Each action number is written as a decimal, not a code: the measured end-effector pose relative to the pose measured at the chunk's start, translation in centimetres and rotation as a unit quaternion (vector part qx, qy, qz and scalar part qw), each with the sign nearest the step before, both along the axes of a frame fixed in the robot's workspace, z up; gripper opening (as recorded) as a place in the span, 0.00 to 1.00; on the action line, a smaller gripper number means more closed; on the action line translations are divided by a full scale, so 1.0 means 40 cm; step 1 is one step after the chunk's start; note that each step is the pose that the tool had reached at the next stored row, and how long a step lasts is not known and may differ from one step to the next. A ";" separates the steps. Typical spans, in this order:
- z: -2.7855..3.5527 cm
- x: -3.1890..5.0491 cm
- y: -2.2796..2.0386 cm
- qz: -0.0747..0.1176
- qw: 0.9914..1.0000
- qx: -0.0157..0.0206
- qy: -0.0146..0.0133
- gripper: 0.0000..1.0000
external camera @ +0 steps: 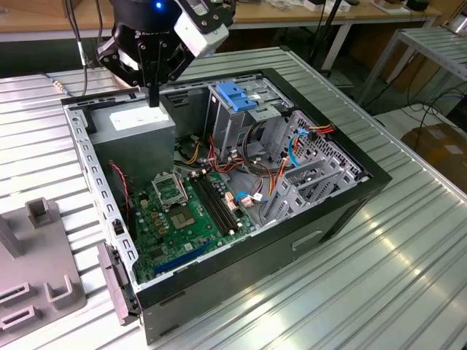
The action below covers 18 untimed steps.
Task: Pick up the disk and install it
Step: 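Reach for the disk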
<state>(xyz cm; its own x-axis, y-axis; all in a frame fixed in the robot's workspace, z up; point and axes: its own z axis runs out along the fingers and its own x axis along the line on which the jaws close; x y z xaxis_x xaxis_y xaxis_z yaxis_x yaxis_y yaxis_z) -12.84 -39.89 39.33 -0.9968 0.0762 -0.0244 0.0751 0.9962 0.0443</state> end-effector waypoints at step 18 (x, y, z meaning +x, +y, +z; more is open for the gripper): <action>0.000 -0.015 0.000 0.000 1.000 0.000 0.000 0.10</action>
